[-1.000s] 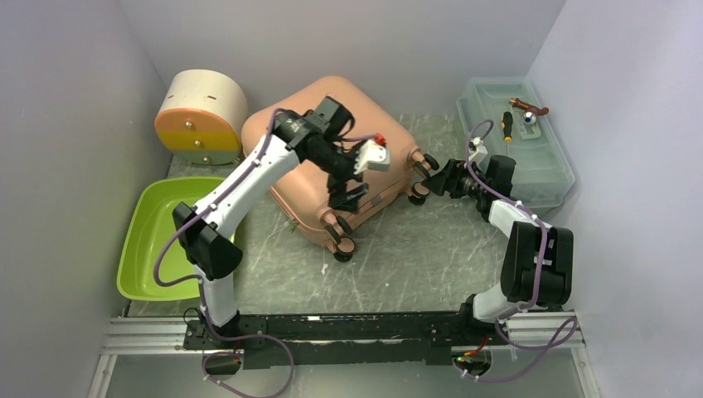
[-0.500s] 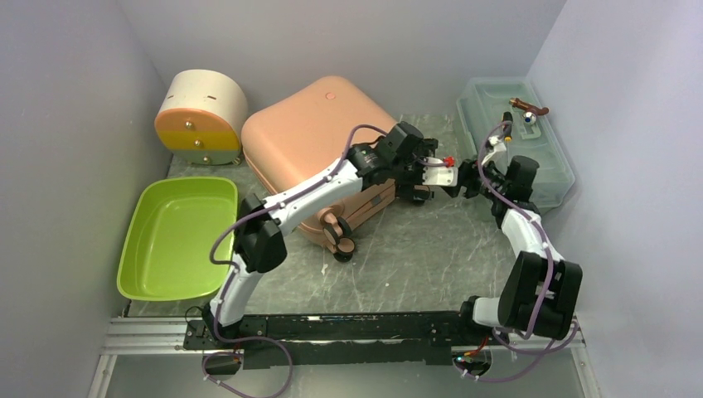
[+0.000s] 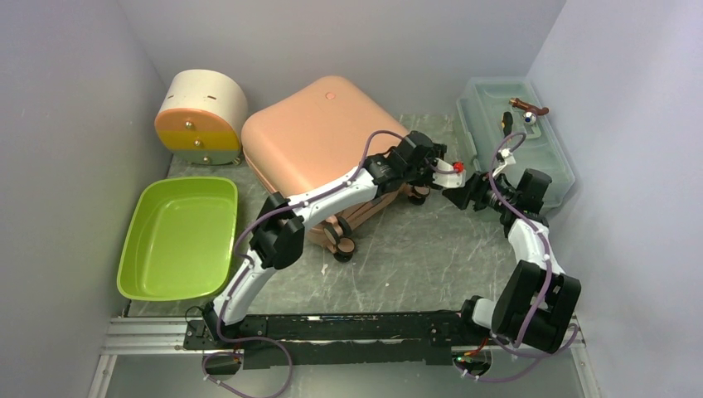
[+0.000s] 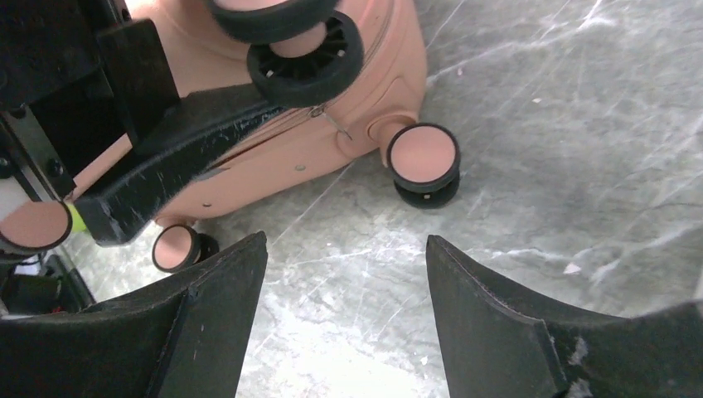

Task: Open, take out, and arrange the luggage
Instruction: Pick up the wheels of luggage from the luggage.

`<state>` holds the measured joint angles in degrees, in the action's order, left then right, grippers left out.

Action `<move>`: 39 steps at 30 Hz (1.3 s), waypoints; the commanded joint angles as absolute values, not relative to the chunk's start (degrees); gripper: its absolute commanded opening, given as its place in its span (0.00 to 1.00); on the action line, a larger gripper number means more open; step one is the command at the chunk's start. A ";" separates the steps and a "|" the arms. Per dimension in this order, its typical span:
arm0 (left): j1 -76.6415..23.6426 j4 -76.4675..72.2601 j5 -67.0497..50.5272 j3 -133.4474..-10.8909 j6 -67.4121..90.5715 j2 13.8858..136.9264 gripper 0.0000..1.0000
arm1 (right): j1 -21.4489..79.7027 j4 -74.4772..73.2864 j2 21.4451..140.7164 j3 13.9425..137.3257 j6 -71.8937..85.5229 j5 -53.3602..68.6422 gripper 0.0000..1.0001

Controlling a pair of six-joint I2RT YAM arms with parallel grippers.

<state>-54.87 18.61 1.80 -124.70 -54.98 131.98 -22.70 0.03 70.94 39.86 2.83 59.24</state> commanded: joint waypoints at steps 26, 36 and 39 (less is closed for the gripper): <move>-55.68 27.19 11.58 -128.53 -31.56 119.64 0.01 | -8.04 19.47 99.19 51.42 11.97 63.63 0.75; -54.50 30.71 9.06 -132.87 -29.17 117.31 0.00 | -3.92 31.36 96.69 47.49 9.95 68.73 0.74; -53.46 31.97 7.38 -133.61 -27.89 116.35 0.00 | -1.81 31.41 94.57 46.03 4.33 66.27 0.76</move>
